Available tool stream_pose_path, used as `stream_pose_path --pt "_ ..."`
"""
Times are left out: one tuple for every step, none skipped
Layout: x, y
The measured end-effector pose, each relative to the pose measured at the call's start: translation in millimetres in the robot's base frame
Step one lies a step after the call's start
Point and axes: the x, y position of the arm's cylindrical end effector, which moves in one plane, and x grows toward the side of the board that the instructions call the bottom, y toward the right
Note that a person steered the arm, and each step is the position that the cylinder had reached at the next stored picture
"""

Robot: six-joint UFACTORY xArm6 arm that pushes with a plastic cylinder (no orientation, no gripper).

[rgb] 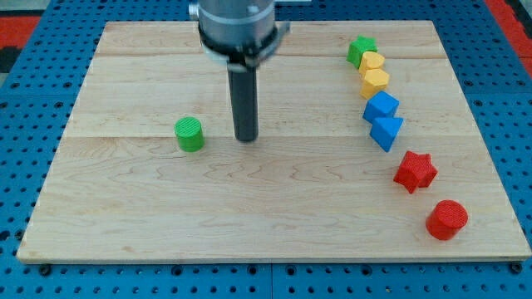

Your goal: Move the green circle closer to the top center

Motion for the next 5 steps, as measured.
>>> stream_pose_path --pt "8.9 -93.4" --pt "-11.5 -160.2" --pt "-20.1 -172.2" --pt "1.2 -117.4" --pt "7.8 -85.3"
